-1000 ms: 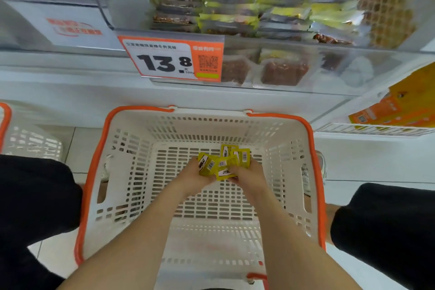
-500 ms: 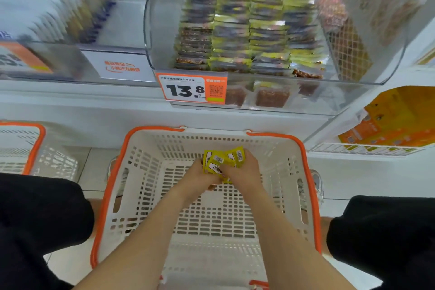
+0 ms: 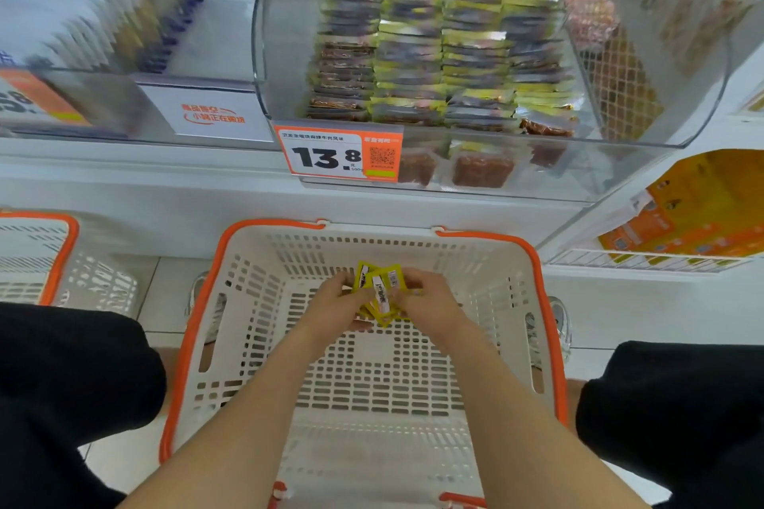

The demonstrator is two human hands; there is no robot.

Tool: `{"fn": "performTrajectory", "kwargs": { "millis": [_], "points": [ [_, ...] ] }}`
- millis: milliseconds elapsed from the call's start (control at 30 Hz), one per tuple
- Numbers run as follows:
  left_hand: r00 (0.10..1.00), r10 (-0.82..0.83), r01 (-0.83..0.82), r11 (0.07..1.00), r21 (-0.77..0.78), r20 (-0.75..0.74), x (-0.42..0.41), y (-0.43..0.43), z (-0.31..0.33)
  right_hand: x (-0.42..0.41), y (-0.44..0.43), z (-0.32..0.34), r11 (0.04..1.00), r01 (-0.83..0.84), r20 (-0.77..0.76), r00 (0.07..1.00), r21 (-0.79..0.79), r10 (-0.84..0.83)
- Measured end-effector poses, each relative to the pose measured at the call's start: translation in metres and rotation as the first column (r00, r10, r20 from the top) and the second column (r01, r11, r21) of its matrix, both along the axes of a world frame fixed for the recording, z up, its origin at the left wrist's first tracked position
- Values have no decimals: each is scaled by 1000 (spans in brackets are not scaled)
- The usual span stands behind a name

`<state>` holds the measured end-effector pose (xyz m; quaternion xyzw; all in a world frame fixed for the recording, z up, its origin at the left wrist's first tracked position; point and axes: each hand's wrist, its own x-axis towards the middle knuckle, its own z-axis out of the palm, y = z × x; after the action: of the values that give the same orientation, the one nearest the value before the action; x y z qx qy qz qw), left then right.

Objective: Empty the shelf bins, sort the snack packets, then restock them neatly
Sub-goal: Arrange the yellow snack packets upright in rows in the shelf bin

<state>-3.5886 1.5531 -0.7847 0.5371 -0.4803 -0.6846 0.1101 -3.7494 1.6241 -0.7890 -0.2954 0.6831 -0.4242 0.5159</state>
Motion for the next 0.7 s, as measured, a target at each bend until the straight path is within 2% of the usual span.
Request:
{"fn": "performTrajectory", "kwargs": {
  "millis": [100, 167, 267, 400, 467, 533, 633, 700],
  "points": [
    [995, 54, -46, 995, 92, -87, 4, 1, -1, 3, 4, -11, 998, -36, -30, 999, 50, 38],
    [993, 52, -39, 991, 126, -102, 4, 2, -1, 3, 7, -18, 992, -16, 2, 1000, 122, 16],
    [997, -36, 46, 987, 155, -69, -3, 4, -5, 4, 12, -27, 956, 95, 231, 959, 278, -162],
    [986, -36, 97, 921, 377, -165, -10, 5, -7, 8, 22, -31, 929, 121, 462, 840, 351, -284],
    [990, -1, 59, 913, 404, -144, -9, 7, -15, 10, 26, -33, 934, 76, 391, 894, 350, -219],
    [996, 30, 7, 919, 394, -88, -7, 9, -23, 9, 26, -39, 942, 40, 206, 972, 332, -113],
    [992, 95, -53, 904, 424, -80, 0, 8, -33, 1, 22, -57, 917, 131, 39, 987, 378, -157],
    [979, 159, -80, 871, 484, -125, 5, 5, -34, -8, 16, -71, 892, 237, -212, 963, 386, -165]
  ]
}}
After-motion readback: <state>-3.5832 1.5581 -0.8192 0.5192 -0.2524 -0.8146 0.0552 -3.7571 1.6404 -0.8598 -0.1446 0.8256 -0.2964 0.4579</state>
